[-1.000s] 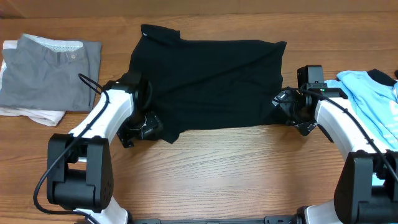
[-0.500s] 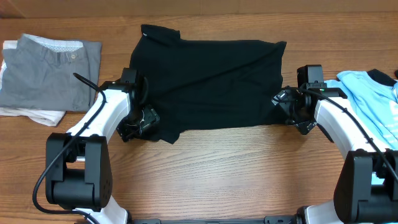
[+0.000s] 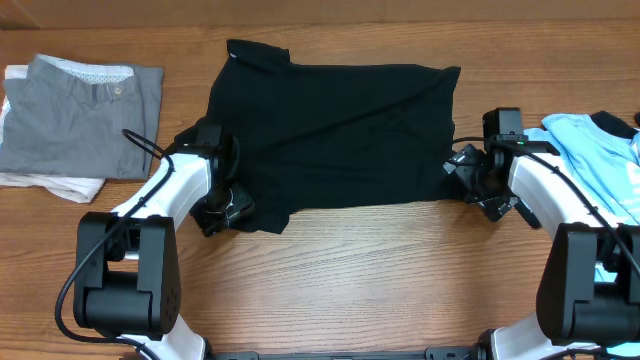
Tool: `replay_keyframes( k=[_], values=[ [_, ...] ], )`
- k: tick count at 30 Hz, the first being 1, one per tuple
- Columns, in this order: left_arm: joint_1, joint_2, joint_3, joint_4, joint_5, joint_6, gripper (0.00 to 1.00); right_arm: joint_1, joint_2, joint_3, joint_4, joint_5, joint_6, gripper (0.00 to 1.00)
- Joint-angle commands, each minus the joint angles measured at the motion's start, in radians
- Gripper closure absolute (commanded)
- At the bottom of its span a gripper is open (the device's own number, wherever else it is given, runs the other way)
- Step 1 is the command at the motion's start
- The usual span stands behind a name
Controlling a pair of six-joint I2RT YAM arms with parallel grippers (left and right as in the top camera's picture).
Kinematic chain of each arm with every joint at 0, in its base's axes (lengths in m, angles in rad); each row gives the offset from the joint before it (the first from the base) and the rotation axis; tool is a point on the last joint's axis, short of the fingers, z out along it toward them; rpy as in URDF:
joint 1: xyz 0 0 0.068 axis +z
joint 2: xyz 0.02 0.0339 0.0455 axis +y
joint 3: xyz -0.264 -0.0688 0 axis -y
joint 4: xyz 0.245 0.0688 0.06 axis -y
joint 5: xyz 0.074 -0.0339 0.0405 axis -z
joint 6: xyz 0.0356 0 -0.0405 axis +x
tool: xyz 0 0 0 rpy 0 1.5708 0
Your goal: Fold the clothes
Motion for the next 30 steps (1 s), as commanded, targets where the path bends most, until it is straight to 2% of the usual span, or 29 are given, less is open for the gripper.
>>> replay_keyframes(
  k=[1,5,9,12,15,22,30],
  values=[
    [0.004,0.013,-0.026,0.016,0.006,-0.006,0.38,-0.011,0.003,-0.006,0.001,0.012,0.01,0.04],
    [0.004,0.013,-0.058,0.035,0.007,-0.01,0.4,-0.011,0.005,-0.006,0.0,-0.01,0.01,0.04],
    [0.004,0.013,-0.083,0.046,0.013,-0.014,0.53,-0.011,0.012,-0.006,-0.003,-0.015,0.01,0.05],
    [0.004,0.013,-0.085,0.048,0.013,-0.014,0.58,-0.011,0.014,-0.006,-0.004,-0.016,0.01,0.06],
    [0.004,0.013,-0.085,0.05,0.013,-0.014,0.68,-0.011,0.014,-0.006,-0.004,-0.022,0.01,0.14],
    [0.004,0.013,-0.085,0.049,0.014,-0.014,0.68,-0.011,0.021,-0.006,-0.014,-0.022,0.03,0.29],
    [0.004,0.013,-0.085,0.049,0.014,-0.014,0.67,-0.011,0.07,-0.006,-0.026,-0.045,0.076,0.29]
  ],
)
